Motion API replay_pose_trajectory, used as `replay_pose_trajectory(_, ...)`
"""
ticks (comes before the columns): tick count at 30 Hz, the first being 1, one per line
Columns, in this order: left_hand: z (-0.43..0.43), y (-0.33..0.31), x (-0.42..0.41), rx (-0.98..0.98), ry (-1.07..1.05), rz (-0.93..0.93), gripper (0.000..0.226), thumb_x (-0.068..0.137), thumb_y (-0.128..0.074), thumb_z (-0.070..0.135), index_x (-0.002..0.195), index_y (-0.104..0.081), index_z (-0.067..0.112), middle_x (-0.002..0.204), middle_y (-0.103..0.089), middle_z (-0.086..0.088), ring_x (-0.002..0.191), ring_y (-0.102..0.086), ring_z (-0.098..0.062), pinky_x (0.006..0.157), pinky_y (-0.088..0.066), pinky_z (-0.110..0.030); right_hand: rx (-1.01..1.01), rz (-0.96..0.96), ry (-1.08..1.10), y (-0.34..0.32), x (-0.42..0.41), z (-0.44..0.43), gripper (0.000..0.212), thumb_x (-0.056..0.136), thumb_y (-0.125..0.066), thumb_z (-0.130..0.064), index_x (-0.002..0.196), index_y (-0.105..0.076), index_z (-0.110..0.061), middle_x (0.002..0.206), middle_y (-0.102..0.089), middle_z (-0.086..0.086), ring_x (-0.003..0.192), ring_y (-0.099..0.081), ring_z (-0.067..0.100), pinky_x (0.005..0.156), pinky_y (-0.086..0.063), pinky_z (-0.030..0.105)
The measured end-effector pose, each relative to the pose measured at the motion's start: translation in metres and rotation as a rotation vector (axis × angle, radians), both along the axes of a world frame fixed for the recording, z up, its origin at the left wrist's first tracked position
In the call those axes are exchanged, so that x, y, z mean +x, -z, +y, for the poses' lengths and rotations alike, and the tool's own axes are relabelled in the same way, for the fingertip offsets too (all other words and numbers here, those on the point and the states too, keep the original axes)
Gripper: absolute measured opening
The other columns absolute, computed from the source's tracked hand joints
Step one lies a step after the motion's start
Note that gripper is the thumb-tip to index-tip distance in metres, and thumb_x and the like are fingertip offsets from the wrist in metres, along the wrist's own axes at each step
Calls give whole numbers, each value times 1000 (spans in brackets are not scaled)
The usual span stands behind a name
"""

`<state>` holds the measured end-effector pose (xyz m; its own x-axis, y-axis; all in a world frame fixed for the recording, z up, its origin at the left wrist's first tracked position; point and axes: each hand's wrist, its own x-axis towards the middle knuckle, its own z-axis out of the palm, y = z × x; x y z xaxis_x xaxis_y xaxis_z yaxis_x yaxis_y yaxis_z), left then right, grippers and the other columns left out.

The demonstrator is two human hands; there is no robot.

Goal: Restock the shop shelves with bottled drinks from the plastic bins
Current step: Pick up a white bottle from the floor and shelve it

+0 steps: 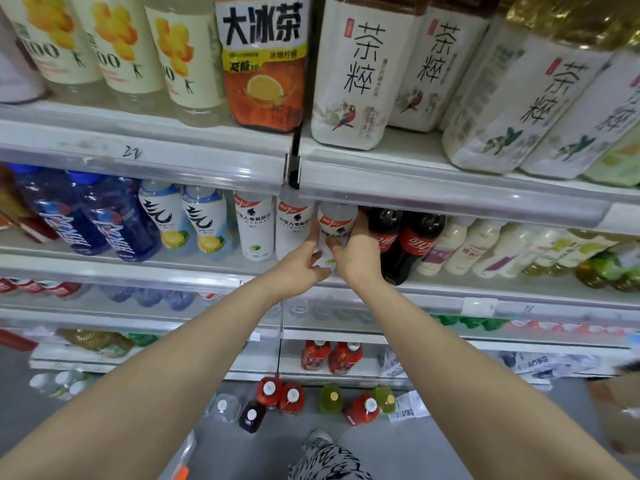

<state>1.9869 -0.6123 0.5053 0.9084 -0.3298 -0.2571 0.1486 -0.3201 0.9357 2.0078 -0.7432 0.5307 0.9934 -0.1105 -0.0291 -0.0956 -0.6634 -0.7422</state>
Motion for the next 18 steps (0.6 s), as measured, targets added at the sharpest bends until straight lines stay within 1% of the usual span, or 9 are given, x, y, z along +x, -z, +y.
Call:
replay_pose_trajectory(1, -1, -1, 1, 8, -5, -3, 93, 96, -57, 9, 154, 10, 38, 161, -21, 6, 147, -26, -14, 116, -34, -36, -22, 33, -6, 1, -1, 1, 48, 95, -66, -17, 137, -46, -4, 118, -67, 18, 108, -64, 37, 77, -44, 28)
replay_pose_trajectory(3, -3, 0, 4, 20, -10, -12, 98, 94, -61, 14, 154, 13, 40, 161, -22, 5, 146, -27, -15, 116, -35, -41, -71, 114, -15, 6, -4, 3, 37, 97, -62, -20, 124, -56, 4, 113, -67, 25, 106, -64, 42, 78, -47, 33)
replay_pose_trajectory(4, -4, 1, 5, 23, -9, -21, 100, 93, -62, 16, 153, 14, 41, 160, -25, 5, 145, -28, -15, 115, -36, -41, -79, 134, -21, 10, -6, 3, 35, 97, -62, -20, 120, -58, 6, 111, -67, 27, 104, -63, 43, 81, -50, 36)
replay_pose_trajectory(7, -5, 5, 5, 16, -25, -30, 102, 92, -63, 12, 154, 12, 41, 158, -29, 8, 143, -31, -14, 116, -36, -41, -57, 143, -32, 17, -11, 3, 36, 97, -59, -14, 125, -54, 8, 113, -65, 29, 104, -62, 45, 89, -52, 47)
replay_pose_trajectory(11, -4, 9, 4, -19, -14, -35, 102, 92, -63, 9, 154, 11, 41, 156, -27, 13, 144, -28, -12, 117, -34, -41, -63, 180, -51, 20, -10, -1, 35, 97, -54, -8, 128, -51, 7, 122, -63, 29, 112, -58, 46, 94, -50, 48)
replay_pose_trajectory(14, -6, 9, 4, -53, -24, -23, 105, 86, -67, 17, 152, 10, 46, 157, -25, 17, 145, -28, -8, 116, -35, -39, -64, 225, -62, 20, -10, -4, 37, 97, -53, -7, 132, -49, 4, 124, -62, 26, 113, -58, 44, 93, -50, 46)
replay_pose_trajectory(16, -6, 8, 2, -51, -29, -20, 98, 90, -64, 12, 151, 4, 46, 152, -26, 19, 141, -28, -5, 115, -32, -31, -50, 241, -66, 20, -9, -6, 39, 96, -53, -7, 133, -48, 3, 125, -62, 24, 112, -59, 42, 92, -51, 45)
replay_pose_trajectory(17, -4, 8, 1, -38, -30, -18, 92, 93, -62, 7, 151, 0, 44, 150, -28, 17, 139, -29, -7, 113, -30, -26, -45, 248, -69, 20, -9, -7, 40, 96, -54, -7, 134, -47, 2, 125, -62, 23, 113, -59, 41, 94, -51, 45)
replay_pose_trajectory(18, -3, 8, 0, -30, -33, -16, 88, 94, -60, 4, 154, -5, 38, 148, -31, 15, 140, -29, -10, 111, -30, -25, -38, 251, -70, 21, -11, -8, 42, 95, -54, -6, 136, -46, 1, 127, -62, 22, 115, -59, 40, 96, -51, 45)
